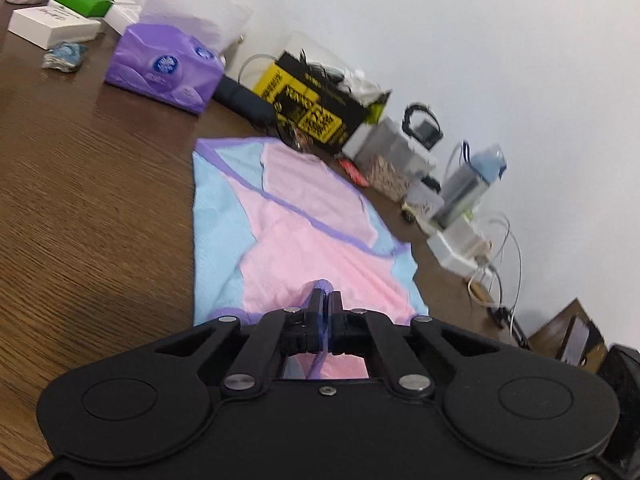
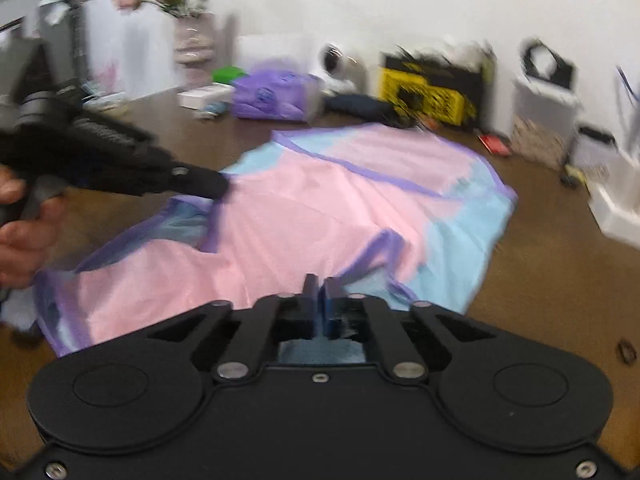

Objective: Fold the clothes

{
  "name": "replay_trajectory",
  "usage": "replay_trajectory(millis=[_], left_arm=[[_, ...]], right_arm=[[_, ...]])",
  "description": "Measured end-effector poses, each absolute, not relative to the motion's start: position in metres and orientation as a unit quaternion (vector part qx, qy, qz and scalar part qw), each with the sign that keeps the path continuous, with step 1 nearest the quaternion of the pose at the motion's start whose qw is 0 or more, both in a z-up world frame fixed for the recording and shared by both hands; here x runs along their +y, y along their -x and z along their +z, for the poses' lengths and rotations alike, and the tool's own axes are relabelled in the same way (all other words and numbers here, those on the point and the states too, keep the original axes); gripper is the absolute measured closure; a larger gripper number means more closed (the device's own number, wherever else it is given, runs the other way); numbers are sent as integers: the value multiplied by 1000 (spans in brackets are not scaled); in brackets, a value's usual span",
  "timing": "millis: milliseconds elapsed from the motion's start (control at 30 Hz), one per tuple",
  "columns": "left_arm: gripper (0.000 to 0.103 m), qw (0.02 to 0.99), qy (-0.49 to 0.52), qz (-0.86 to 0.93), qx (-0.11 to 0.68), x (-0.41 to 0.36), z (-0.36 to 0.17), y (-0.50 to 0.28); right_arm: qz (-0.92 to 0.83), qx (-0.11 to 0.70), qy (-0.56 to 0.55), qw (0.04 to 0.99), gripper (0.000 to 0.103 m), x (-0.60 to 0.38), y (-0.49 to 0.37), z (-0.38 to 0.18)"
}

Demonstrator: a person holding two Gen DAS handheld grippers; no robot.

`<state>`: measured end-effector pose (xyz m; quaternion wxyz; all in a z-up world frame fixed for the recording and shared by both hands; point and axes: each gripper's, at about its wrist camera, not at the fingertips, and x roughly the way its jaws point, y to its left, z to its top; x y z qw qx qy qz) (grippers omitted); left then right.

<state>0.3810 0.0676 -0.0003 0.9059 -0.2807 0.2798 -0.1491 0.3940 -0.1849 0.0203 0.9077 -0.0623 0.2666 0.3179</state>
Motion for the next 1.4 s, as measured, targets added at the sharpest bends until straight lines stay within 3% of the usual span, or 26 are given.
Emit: replay_trajectory(millis=[200, 333, 367, 567, 600, 633, 700, 733, 1000, 1067, 1100, 1133, 1400], left_arm=[[101, 905, 280, -139, 287, 74, 4, -400], [101, 900, 283, -161, 292, 76, -7, -402], [101, 900, 279, -167, 289, 76, -10, -402], [101, 896, 291, -189, 277, 81, -15, -399], [101, 895, 294, -191, 275, 82, -15, -399], [101, 895, 297, -193, 272, 83, -14, -399], [101, 891, 306, -202, 268, 86, -14, -398], [101, 889, 310, -206, 268, 86, -14, -398], [99, 873, 349, -242, 238, 99, -3, -391], [80, 875, 332, -238, 262, 96, -1, -393], [51, 873, 325, -237, 277, 95, -2, -394], [35, 872, 321, -239, 283, 93, -2, -395], [35, 866, 288, -261, 314, 80, -8, -397]], right_arm=[[297, 271, 60, 914, 96, -182, -400, 34], [297, 307, 38, 904, 43, -182, -402, 30], [306, 308, 25, 900, 37, -182, -401, 29], [288, 333, 9, 898, 40, -173, -418, 21], [292, 337, 3, 895, 46, -171, -421, 19], [297, 341, -4, 892, 66, -168, -424, 17], [313, 350, -22, 883, 75, -163, -429, 13], [318, 339, -29, 885, 100, -164, -427, 14], [336, 248, -37, 908, 99, -182, -403, 40], [336, 240, -31, 910, 99, -184, -401, 43], [336, 236, -30, 911, 99, -184, -401, 44], [337, 230, -32, 913, 99, -185, -400, 46], [352, 166, -23, 921, 99, -192, -388, 55]])
